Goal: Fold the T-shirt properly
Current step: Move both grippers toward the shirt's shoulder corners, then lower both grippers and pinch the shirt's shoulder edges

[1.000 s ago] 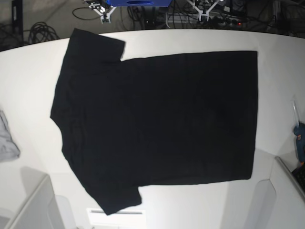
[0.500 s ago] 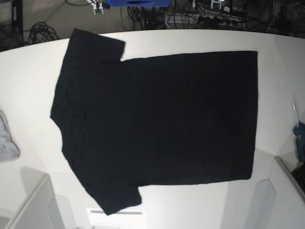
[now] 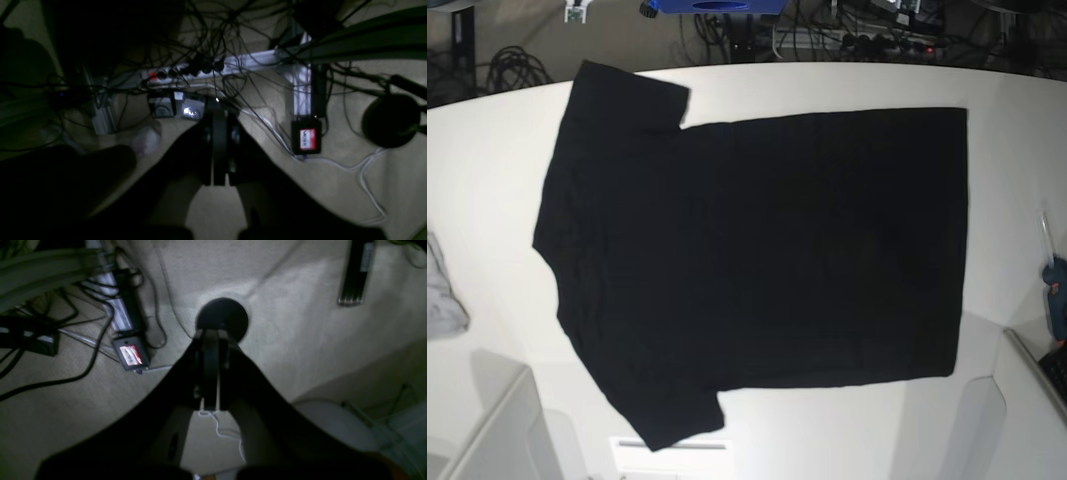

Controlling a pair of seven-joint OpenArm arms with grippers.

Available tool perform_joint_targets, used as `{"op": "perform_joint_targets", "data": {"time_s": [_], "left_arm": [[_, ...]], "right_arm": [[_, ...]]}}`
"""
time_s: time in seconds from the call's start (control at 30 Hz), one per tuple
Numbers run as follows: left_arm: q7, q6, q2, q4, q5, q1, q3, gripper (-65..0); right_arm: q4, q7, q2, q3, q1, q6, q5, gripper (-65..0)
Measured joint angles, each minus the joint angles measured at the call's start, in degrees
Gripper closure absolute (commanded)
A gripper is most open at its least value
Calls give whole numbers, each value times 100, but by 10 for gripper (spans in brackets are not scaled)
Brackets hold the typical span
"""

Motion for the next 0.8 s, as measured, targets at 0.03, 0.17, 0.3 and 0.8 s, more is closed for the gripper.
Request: {"op": "perform_joint_targets", "data": {"time_s": [0.03, 0.17, 0.3, 0.8], "left_arm": [[-20, 7, 13, 254, 4, 144, -175, 0], [4, 4, 33, 1130, -2, 577, -874, 0], [-24, 20, 22, 1827, -20, 883, -1342, 0], [116, -424, 103, 3436, -1537, 1038, -2249, 0]], "right_arm": [[234, -52, -68, 136, -61, -17, -11, 0], [1272, -153, -444, 452, -332, -13, 2, 0], [2240, -254, -573, 492, -632, 9, 0, 0], [4594, -1738, -640, 702, 28, 24, 1303, 0]]}}
